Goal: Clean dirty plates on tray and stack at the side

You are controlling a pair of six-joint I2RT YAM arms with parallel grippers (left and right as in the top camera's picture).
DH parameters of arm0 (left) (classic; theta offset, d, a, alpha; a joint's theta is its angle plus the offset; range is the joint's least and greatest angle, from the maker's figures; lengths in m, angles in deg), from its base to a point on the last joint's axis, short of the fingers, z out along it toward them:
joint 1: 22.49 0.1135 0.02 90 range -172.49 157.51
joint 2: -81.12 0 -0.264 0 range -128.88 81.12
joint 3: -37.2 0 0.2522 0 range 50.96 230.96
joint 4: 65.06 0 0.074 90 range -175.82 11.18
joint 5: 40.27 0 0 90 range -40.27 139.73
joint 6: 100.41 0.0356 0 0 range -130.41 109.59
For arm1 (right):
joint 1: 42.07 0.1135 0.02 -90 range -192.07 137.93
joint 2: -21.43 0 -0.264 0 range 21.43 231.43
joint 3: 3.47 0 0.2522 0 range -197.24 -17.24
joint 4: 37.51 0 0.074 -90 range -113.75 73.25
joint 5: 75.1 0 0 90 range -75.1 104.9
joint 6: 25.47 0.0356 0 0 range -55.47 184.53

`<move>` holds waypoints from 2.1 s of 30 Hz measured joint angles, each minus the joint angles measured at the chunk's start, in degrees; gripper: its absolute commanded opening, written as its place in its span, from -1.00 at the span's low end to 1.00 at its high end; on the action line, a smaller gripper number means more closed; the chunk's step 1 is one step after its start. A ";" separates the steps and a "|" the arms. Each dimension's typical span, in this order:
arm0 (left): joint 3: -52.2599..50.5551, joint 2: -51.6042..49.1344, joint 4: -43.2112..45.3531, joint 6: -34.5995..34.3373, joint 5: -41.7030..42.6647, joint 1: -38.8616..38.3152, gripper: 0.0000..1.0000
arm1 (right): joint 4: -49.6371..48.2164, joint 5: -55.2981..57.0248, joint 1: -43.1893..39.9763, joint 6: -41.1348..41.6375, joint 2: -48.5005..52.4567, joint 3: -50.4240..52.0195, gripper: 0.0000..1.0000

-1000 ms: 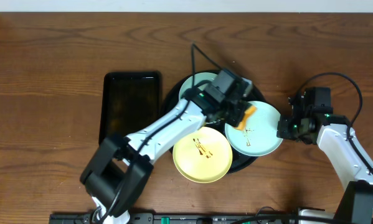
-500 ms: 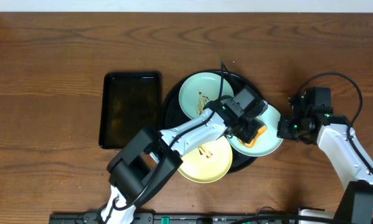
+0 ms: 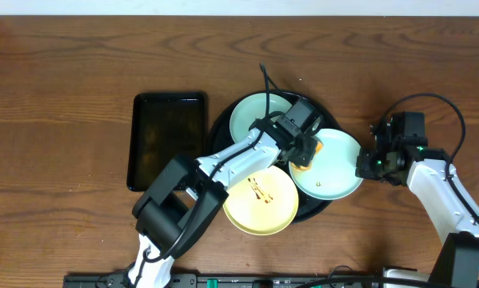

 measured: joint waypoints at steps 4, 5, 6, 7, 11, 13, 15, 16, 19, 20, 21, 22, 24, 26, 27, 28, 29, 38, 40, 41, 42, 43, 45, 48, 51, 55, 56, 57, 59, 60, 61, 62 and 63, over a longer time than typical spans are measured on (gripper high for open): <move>0.22 0.00 -2.80 -0.42 5.20 -1.16 -0.85 | 0.28 0.04 0.00 -0.09 0.00 0.00 -0.98; 0.31 0.00 -3.30 -0.31 6.78 -1.70 -0.85 | 0.28 0.04 0.00 -0.07 0.00 0.00 -0.98; 0.37 0.00 -3.54 0.17 8.39 -2.29 -0.85 | 0.28 0.09 0.00 -0.09 0.00 0.00 -0.98; 0.37 0.00 -3.69 0.59 9.92 -2.93 -0.85 | 0.28 0.09 0.00 -0.09 0.00 0.00 -0.97; 0.37 0.02 -3.74 1.64 15.45 -6.03 -0.85 | 0.31 0.09 0.00 -0.09 0.00 0.00 -0.98; 0.37 0.07 -3.67 2.03 17.27 -6.82 -0.85 | 0.37 0.04 0.00 -0.17 0.00 0.00 -0.97; 0.37 0.07 -3.32 2.23 18.56 -7.02 -0.85 | 0.42 0.02 0.00 -0.31 0.00 0.00 -0.98; 0.37 0.07 -3.21 2.25 18.69 -7.02 -0.85 | 0.42 0.02 0.00 -0.33 0.00 0.00 -0.97; 0.37 0.07 -3.08 2.25 17.31 -6.97 -0.85 | 0.35 0.02 0.00 -0.33 0.00 0.00 -0.98; 0.37 0.09 -3.06 2.25 16.17 -6.97 -0.85 | 0.35 0.02 0.00 -0.33 0.00 0.00 -0.98; 0.37 0.09 -2.95 2.25 14.29 -6.86 -0.85 | 0.33 0.07 0.00 -0.33 0.00 0.00 -0.97; 0.37 0.17 -2.84 2.25 12.37 -6.78 -0.85 | 0.28 0.11 0.00 -0.31 0.00 0.00 -0.97; 0.37 0.31 -2.62 2.23 8.13 -6.45 -0.85 | 0.22 0.17 0.00 -0.24 0.00 0.00 -0.98; 0.37 0.39 -2.43 2.23 4.07 -5.90 -0.85 | 0.09 0.00 0.00 -0.07 0.00 -0.02 -0.97; 0.37 0.42 -2.34 2.23 2.23 -5.53 -0.85 | 0.07 -0.02 0.00 -0.04 0.00 -0.04 -0.97; 0.37 0.42 -2.21 2.23 0.26 -5.11 -0.85 | 0.07 -0.04 0.00 -0.02 0.00 -0.04 -0.98; 0.37 0.42 -2.05 2.21 -1.27 -4.66 -0.85 | 0.09 -0.04 0.00 0.00 0.00 -0.04 -0.97; 0.39 0.42 -0.07 2.16 -8.04 -0.46 -0.85 | 0.22 -0.44 0.02 0.02 0.00 -0.09 -0.92; 0.39 0.63 0.15 2.16 -8.15 -0.28 -0.85 | 0.28 -0.55 0.02 0.00 0.00 -0.09 -0.88; 0.39 0.85 0.46 2.16 -8.26 -0.22 -0.85 | 0.37 -0.57 0.02 -0.04 0.00 -0.09 -0.88; 0.39 1.25 0.85 2.16 -8.59 -0.07 -0.85 | 0.48 -0.59 0.00 -0.04 0.00 -0.09 -0.85; 0.39 1.68 1.09 2.16 -8.79 0.13 -0.85 | 0.55 -0.61 0.00 -0.04 0.00 -0.09 -0.79; 0.39 2.97 1.18 2.16 -9.42 0.66 -0.85 | 0.59 -0.59 0.00 -0.15 0.00 -0.09 -0.74; 0.39 5.86 0.92 2.16 -10.01 1.44 -0.85 | 0.70 -0.44 0.00 -0.07 0.00 -0.09 -0.69; 0.44 8.07 -0.22 2.16 -9.97 1.53 -0.86 | 0.72 -0.44 0.00 -0.09 0.00 -0.09 -0.59; 0.50 11.58 -4.33 2.16 -9.84 1.55 -0.85 | 1.33 -1.57 0.00 -0.07 0.00 -0.09 -0.57; 0.50 11.91 -4.85 2.16 -9.86 1.55 -0.85 | 1.46 -1.73 0.00 -0.07 0.00 -0.09 -0.56; 0.50 12.76 -6.38 2.16 -9.86 1.73 -0.85 | 2.03 -2.16 0.02 -0.07 0.00 -0.09 -0.58; 0.50 14.53 -9.64 2.16 -10.23 2.38 -0.85 | 3.13 -2.91 0.02 -0.07 0.00 -0.09 -0.61; 0.50 15.50 -11.21 2.19 -10.67 2.95 -0.85 | 3.65 -3.13 0.02 -0.04 0.00 -0.09 -0.62; 0.52 16.50 -12.79 2.16 -11.13 3.63 -0.85 | 4.24 -3.34 0.02 -0.07 0.00 -0.09 -0.62; 0.52 17.57 -14.36 2.16 -11.67 4.55 -0.85 | 4.48 -3.48 0.02 -0.07 0.00 -0.07 -0.70; 0.52 19.28 -16.02 2.14 -12.31 6.14 -0.85 | 4.68 -3.67 0.02 -0.07 0.00 0.00 -0.77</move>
